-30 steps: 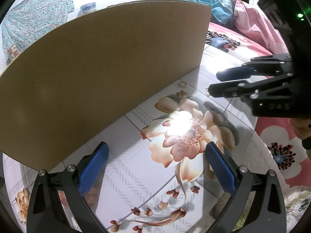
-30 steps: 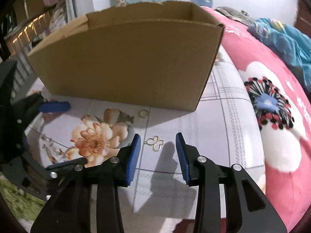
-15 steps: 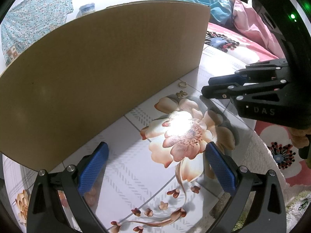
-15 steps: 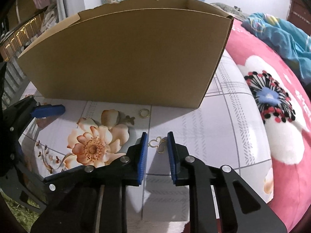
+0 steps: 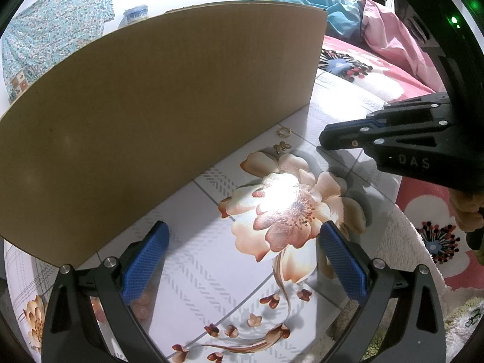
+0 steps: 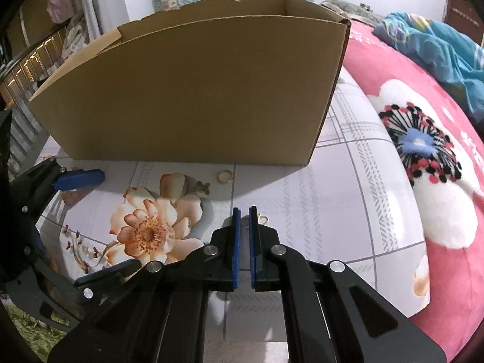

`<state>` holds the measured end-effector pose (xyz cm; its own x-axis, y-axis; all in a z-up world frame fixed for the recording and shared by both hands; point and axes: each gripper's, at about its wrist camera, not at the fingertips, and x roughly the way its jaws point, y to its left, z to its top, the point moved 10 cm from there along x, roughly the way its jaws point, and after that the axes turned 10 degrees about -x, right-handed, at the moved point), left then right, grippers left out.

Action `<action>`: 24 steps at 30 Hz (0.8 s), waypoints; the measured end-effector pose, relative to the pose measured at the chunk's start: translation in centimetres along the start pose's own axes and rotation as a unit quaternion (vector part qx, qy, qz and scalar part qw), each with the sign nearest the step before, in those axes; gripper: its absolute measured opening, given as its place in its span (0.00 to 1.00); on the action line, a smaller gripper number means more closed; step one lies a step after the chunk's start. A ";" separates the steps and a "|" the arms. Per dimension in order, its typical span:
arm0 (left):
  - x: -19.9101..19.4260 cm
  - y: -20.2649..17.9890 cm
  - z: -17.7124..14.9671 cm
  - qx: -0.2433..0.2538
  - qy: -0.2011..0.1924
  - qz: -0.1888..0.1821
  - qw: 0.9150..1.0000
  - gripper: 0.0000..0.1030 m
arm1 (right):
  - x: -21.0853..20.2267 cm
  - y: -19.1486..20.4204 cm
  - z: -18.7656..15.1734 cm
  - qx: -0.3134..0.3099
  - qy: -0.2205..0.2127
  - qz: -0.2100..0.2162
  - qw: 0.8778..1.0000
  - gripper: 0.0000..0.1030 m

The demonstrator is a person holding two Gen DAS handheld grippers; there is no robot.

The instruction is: Organize jewelry

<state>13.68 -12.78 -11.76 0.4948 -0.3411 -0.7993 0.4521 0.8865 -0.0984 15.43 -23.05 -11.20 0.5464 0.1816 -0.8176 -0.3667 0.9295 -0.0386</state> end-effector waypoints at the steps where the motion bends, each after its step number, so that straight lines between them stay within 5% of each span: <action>1: 0.0 0.0 0.0 0.000 0.000 0.000 1.000 0.95 | -0.1 0.0 0.0 0.002 0.000 0.002 1.000 0.04; 4: 0.0 0.0 0.0 0.000 0.000 0.000 1.000 0.95 | -0.7 -0.1 -0.1 0.003 -0.007 0.001 1.000 0.08; 7: 0.0 0.0 0.0 0.000 0.000 0.000 1.000 0.95 | -1.1 -0.1 -0.1 0.001 -0.008 -0.005 1.000 0.27; 16: 0.0 0.0 0.0 0.000 -0.001 0.000 1.000 0.95 | 0.0 -0.3 -0.2 -0.019 0.034 -0.001 0.999 0.27; 18: 0.0 0.0 0.0 0.000 -0.001 0.000 1.000 0.95 | 0.0 -0.7 -0.1 -0.020 0.046 -0.001 0.999 0.18; 24: 0.0 -0.1 0.1 0.000 -0.001 -0.001 1.000 0.95 | 0.1 -1.6 0.4 0.001 0.054 0.017 0.998 0.17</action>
<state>13.70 -12.89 -11.73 0.4955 -0.3426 -0.7982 0.4531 0.8859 -0.0990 16.34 -24.41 -10.96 0.4497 0.1781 -0.8752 -0.3826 0.9239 -0.0085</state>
